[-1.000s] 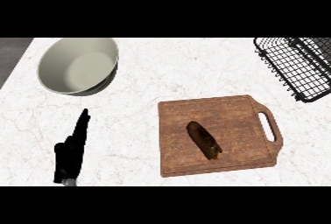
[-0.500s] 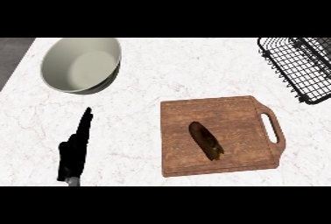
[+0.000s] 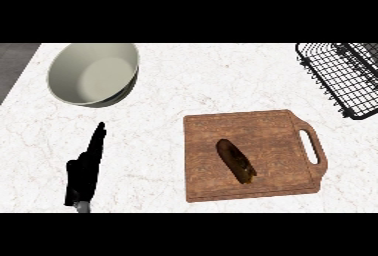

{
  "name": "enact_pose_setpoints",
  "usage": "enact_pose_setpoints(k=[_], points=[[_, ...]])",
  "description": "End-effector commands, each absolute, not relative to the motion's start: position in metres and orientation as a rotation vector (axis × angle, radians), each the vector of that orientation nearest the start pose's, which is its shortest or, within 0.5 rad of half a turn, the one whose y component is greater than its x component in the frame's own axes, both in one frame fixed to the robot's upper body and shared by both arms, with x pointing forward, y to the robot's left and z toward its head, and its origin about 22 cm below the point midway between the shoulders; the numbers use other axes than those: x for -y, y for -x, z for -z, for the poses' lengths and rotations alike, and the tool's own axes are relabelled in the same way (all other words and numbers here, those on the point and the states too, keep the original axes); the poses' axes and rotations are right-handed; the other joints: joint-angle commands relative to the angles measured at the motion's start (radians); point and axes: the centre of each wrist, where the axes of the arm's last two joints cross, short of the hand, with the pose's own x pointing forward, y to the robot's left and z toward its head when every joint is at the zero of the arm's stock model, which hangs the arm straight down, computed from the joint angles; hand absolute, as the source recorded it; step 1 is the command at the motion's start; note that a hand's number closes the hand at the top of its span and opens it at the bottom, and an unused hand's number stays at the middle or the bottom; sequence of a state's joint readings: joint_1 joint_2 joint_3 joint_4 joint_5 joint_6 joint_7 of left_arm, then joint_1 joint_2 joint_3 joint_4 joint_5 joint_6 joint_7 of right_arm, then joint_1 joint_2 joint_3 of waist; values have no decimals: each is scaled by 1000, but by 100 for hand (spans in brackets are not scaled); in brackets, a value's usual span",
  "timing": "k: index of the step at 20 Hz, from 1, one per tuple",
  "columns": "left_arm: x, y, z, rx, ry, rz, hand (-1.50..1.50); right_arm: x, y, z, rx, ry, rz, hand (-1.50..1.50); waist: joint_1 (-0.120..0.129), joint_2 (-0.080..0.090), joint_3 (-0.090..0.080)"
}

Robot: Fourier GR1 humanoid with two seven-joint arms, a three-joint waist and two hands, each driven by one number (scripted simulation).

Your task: Pick the croissant from the cutting board and place it in the tiered basket

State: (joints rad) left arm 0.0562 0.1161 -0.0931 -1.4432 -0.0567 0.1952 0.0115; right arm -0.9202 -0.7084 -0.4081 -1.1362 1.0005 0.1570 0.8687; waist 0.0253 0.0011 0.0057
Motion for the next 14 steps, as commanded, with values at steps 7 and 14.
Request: enact_pose_setpoints(k=[7,14], points=[[-256,-219,50,1321,-229,53,0,423,-400,-269,787,1478,75,150,17,15,-5],[-234,-220,43,1317,-223,42,0,425,-411,-238,875,1358,219,150,13,13,-3]])
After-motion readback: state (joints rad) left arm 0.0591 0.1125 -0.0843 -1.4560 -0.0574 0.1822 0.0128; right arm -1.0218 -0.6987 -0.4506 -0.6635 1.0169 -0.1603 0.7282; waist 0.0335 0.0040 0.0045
